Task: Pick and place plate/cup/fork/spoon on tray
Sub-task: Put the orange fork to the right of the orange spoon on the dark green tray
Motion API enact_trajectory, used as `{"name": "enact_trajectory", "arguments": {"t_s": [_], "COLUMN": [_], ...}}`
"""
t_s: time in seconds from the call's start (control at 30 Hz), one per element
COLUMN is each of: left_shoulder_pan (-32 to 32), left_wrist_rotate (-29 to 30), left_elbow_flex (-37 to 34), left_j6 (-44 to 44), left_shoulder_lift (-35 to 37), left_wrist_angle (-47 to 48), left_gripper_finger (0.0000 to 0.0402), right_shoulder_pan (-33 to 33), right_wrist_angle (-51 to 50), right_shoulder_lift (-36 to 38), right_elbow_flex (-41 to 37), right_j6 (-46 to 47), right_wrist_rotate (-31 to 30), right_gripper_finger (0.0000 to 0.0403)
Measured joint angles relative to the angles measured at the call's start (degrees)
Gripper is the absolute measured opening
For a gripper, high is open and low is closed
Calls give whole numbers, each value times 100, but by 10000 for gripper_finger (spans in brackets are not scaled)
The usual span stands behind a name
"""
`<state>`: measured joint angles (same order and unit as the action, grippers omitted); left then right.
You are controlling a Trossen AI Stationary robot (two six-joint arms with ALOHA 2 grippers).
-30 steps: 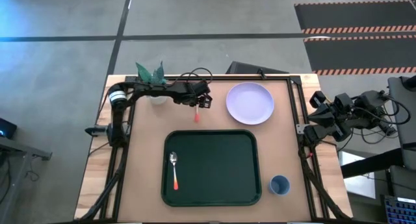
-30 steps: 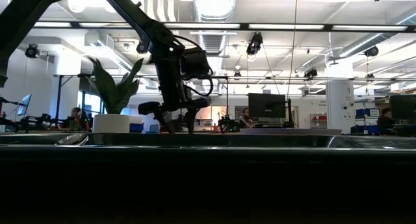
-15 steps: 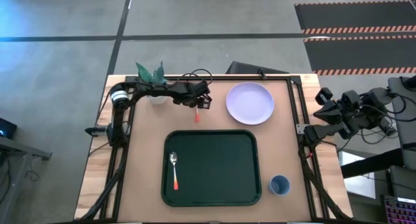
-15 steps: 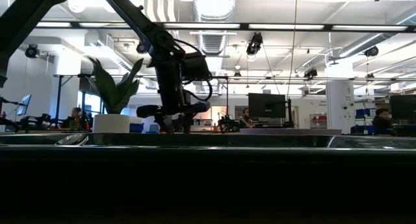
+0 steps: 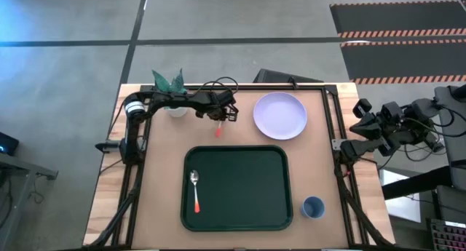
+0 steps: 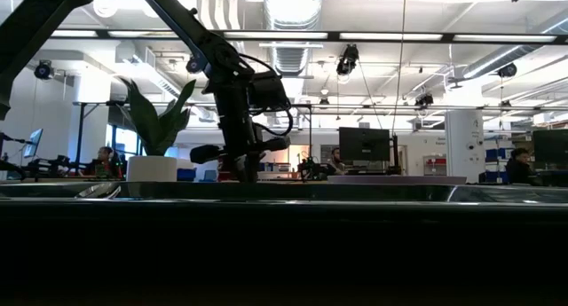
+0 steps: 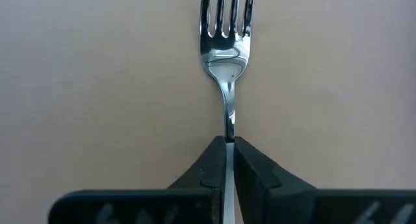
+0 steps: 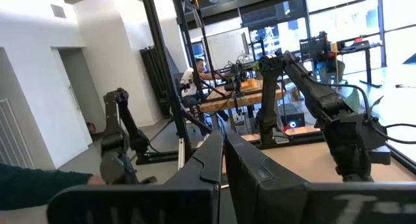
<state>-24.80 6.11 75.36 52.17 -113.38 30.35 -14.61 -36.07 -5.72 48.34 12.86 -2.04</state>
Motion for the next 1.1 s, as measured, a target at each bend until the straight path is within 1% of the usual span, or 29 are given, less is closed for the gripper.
{"name": "enact_trajectory", "arguments": {"t_s": [0.07,0.17,0.23,0.33,0.43,0.5,0.63,0.7,0.77,0.83,0.9,1.0,1.1], "left_shoulder_pan": [67,239,451,1026,1854,2462,3795,4386,4899,5292,5555,5610,5510], "left_wrist_rotate": [-209,-217,-8,510,883,1184,1894,2029,1945,1639,1368,744,733], "left_elbow_flex": [73,423,736,1156,1483,1609,1680,1700,1699,1696,1738,1924,1954], "left_j6": [10,16,44,526,1327,2062,3989,5051,6132,7109,7810,7912,7922], "left_shoulder_lift": [167,616,924,1218,1480,1594,1542,1415,1169,867,572,188,-103], "left_wrist_angle": [252,847,1415,2312,2830,3044,3271,3430,3667,3770,3804,3463,3291], "left_gripper_finger": [2,1,1,1,1,1,0,0,0,0,0,0,0], "right_shoulder_pan": [0,0,0,0,0,0,0,0,0,0,0,0,0], "right_wrist_angle": [-2,-17,-15,-17,-24,-28,-28,-27,-28,-28,-26,-21,-7], "right_shoulder_lift": [0,0,0,0,0,0,0,0,0,0,0,0,0], "right_elbow_flex": [0,0,0,0,0,0,0,0,0,0,0,0,0], "right_j6": [0,-2,-1,-2,-70,-102,-136,-134,-129,-96,-94,-92,-24], "right_wrist_rotate": [0,0,0,4,37,56,55,55,55,55,55,55,55], "right_gripper_finger": [9,9,9,9,9,9,9,9,9,9,9,9,9]}}
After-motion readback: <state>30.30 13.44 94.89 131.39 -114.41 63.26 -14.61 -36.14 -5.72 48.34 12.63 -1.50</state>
